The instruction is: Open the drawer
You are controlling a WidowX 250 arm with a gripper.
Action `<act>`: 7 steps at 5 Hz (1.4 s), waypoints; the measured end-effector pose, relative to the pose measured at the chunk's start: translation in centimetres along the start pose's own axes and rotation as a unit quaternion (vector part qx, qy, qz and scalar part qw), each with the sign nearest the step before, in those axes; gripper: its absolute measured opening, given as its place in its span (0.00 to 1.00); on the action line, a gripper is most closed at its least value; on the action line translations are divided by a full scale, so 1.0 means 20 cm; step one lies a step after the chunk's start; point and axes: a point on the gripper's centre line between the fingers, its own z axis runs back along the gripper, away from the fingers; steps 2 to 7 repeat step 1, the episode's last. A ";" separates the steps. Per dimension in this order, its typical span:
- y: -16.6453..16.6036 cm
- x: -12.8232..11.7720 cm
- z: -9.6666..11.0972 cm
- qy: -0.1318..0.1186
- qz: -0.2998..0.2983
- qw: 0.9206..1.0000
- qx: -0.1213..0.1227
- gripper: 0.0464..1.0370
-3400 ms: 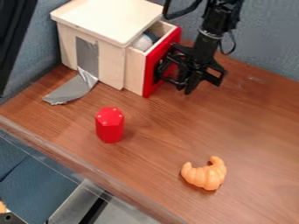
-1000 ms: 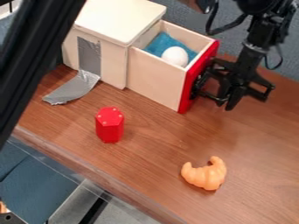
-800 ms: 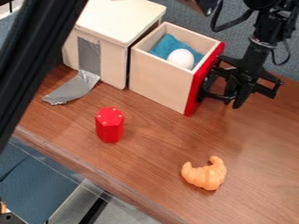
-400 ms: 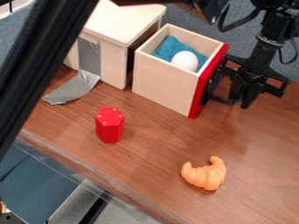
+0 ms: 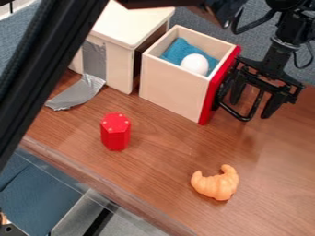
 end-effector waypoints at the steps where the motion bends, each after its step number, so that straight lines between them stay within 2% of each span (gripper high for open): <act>1: 0.01 -0.03 -0.06 0.015 -0.006 1.000 0.003 0.97; 7: 0.01 -0.03 -0.06 0.015 -0.006 1.000 0.003 0.97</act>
